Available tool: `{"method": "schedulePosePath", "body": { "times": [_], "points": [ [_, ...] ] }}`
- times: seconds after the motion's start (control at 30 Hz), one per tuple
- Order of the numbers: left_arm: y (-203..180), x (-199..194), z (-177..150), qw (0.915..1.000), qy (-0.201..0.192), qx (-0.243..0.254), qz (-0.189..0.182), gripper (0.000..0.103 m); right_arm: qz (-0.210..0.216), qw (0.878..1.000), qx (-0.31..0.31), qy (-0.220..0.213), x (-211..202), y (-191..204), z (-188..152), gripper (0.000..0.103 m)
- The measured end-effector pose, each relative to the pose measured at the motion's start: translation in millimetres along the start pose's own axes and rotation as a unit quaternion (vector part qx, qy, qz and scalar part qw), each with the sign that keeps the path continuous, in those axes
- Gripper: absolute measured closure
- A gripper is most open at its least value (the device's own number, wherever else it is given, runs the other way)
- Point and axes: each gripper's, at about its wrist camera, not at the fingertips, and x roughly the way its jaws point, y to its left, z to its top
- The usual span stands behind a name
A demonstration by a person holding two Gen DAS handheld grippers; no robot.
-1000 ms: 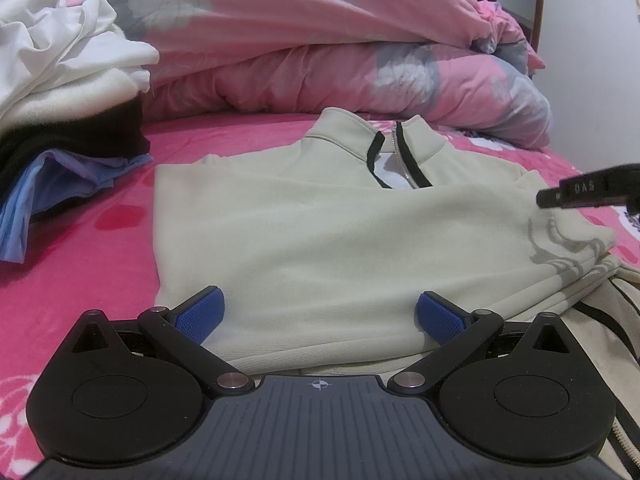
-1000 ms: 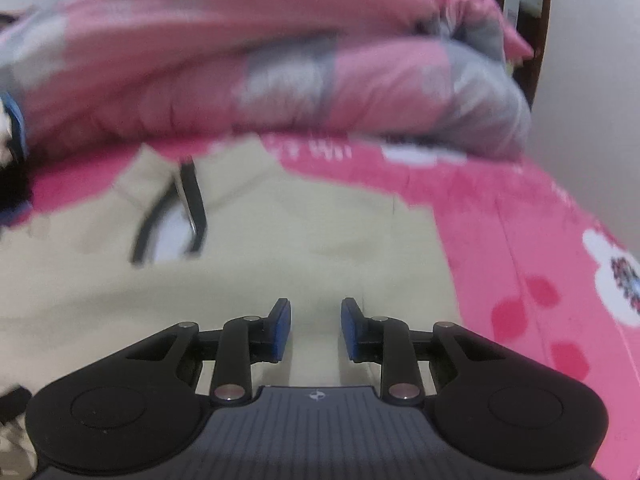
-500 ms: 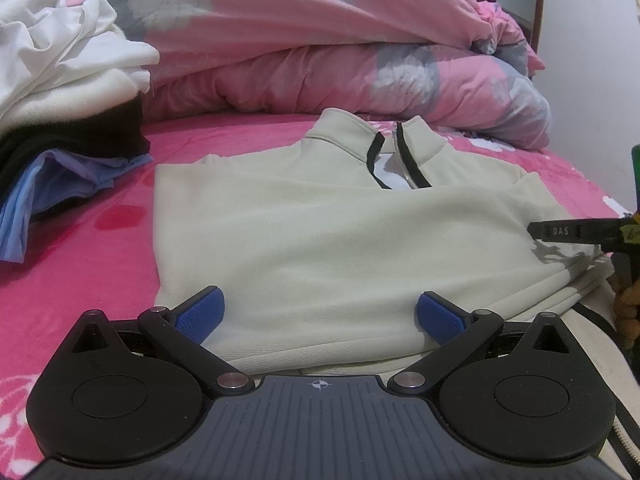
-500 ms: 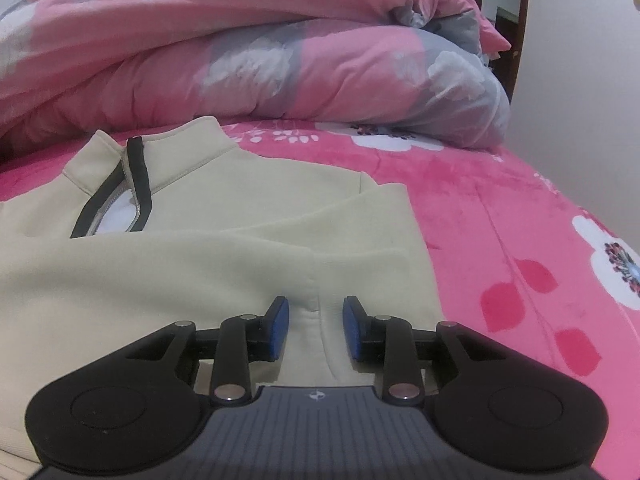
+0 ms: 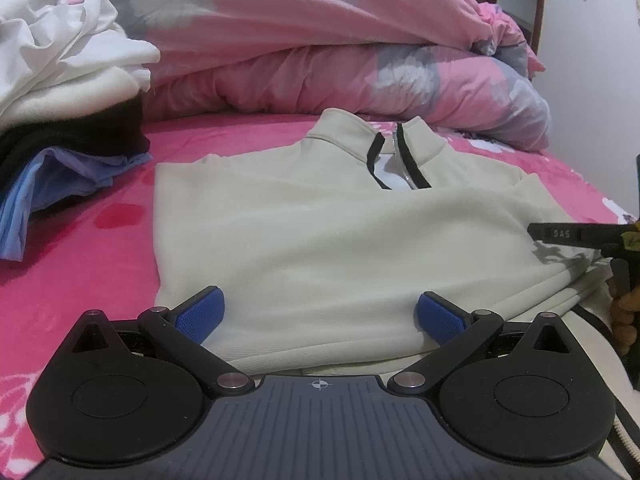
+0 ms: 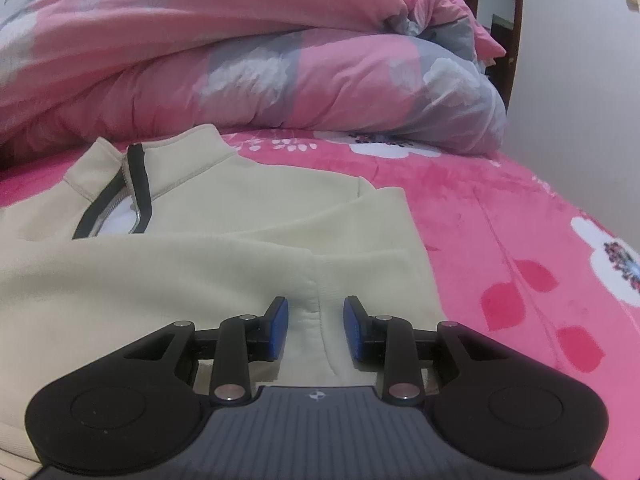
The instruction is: Fold clothes
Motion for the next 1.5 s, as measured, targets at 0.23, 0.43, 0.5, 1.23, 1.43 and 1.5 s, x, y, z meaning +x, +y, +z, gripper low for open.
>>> {"method": "schedulePosePath", "body": {
  "times": [0.23, 0.43, 0.5, 1.23, 1.43, 1.5],
  "points": [
    [-8.1, 3.1, 1.5, 0.9993, 0.012, 0.03, 0.02, 0.0, 0.017, 1.0, 0.024, -0.004, -1.3, -7.4, -1.5, 0.07],
    [-14.3, 2.7, -0.1, 0.9981, 0.01, 0.049, 0.035, 0.0, 0.02, 0.999, 0.029, -0.005, -1.9, -8.2, -2.3, 0.07],
    [-14.4, 2.0, 0.8, 0.998, 0.01, 0.05, 0.036, 0.0, 0.022, 0.999, 0.03, -0.005, -1.8, -8.3, -2.8, 0.07],
    [54.9, 93.6, 160.2, 0.991, -0.013, -0.073, -0.111, 0.0, 0.184, 0.983, -0.005, -0.009, -8.8, -1.2, 80.0, 0.064],
    [57.4, 168.4, 176.5, 0.9776, 0.041, -0.165, -0.123, 0.001, 0.208, 0.977, 0.04, 0.033, 64.0, 26.4, 129.4, 0.064],
    [56.4, 186.6, 179.5, 0.975, 0.051, -0.179, -0.121, 0.002, 0.211, 0.974, 0.063, 0.044, 88.0, 32.3, 140.5, 0.063]
  ]
}}
